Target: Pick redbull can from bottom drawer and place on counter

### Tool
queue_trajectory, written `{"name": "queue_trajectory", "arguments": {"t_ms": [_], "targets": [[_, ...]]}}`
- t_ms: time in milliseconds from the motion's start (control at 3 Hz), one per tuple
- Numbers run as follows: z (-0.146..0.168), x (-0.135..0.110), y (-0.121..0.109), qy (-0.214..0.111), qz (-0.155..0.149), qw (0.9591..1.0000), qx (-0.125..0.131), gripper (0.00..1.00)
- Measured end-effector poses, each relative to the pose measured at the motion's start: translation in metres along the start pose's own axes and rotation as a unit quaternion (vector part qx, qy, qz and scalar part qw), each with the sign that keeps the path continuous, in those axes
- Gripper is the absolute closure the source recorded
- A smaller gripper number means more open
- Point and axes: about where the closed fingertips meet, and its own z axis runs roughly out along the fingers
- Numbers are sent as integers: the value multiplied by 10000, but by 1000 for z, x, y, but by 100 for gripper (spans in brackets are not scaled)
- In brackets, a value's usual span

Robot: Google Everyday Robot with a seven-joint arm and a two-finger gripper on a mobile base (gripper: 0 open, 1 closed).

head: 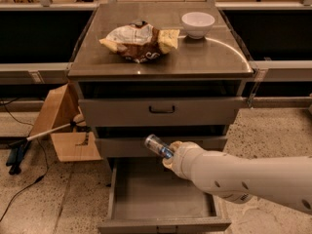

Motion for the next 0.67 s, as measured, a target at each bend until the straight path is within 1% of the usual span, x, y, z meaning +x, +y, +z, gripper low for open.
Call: {"name": "queue_trajectory", "arguments": {"t_ms": [333,667], "targets": [[-7,5,-25,107,-81,9994,312,100],[-14,0,-44,168,-259,9983,491,100]]}}
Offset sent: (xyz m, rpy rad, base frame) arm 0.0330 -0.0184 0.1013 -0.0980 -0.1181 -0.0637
